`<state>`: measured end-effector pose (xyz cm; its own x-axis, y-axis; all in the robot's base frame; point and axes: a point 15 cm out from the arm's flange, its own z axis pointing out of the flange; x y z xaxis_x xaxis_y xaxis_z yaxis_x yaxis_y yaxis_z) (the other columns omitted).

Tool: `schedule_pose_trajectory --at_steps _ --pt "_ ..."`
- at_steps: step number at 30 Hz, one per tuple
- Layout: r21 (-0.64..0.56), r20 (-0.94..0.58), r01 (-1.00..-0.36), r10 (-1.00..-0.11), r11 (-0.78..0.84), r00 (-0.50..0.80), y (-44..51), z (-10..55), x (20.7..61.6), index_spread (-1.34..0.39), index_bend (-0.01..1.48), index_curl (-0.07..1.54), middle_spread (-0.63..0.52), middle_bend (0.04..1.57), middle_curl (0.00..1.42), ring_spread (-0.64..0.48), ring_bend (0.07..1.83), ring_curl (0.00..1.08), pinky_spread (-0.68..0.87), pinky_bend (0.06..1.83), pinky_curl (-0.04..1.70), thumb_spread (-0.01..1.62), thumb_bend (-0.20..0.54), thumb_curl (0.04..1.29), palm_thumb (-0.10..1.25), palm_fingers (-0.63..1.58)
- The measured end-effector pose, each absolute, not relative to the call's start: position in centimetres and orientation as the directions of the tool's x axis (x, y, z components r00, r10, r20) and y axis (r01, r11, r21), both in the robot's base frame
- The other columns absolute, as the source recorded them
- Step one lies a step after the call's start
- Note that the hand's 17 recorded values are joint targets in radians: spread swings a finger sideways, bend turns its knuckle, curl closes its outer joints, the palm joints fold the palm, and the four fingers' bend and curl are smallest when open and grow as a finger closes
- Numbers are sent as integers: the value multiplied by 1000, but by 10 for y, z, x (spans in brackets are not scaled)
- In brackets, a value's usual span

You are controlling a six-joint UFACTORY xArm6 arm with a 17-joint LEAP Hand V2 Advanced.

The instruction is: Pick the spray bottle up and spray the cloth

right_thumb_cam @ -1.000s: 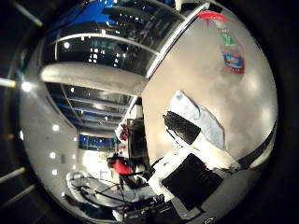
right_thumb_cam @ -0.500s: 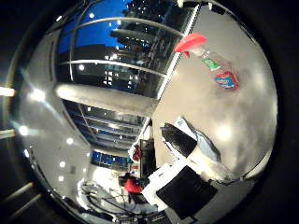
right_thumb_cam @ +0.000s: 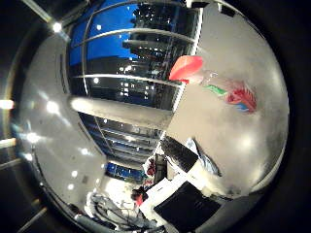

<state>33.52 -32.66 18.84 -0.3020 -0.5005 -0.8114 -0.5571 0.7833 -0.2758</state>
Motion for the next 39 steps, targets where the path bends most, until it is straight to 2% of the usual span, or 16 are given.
schedule_pose_trajectory --at_steps 15,26,36,39 --pt "-234 -837 -629 -483 742 -257 -312 151 383 -184 151 264 72 264 367 149 352 266 378 384 309 1043 -24 309 594 145" --pt "-241 -849 -659 -484 712 -213 -303 139 421 -188 152 266 58 278 368 139 362 266 366 379 305 1046 -22 306 593 159" --pt "-243 -843 -682 -498 690 -204 -304 122 455 -182 164 274 19 349 385 79 433 276 350 331 287 1041 -22 309 600 278" --pt "-238 -840 -696 -503 677 -203 -296 114 463 -201 183 294 -7 377 393 37 455 274 329 320 276 1036 -21 310 613 380"
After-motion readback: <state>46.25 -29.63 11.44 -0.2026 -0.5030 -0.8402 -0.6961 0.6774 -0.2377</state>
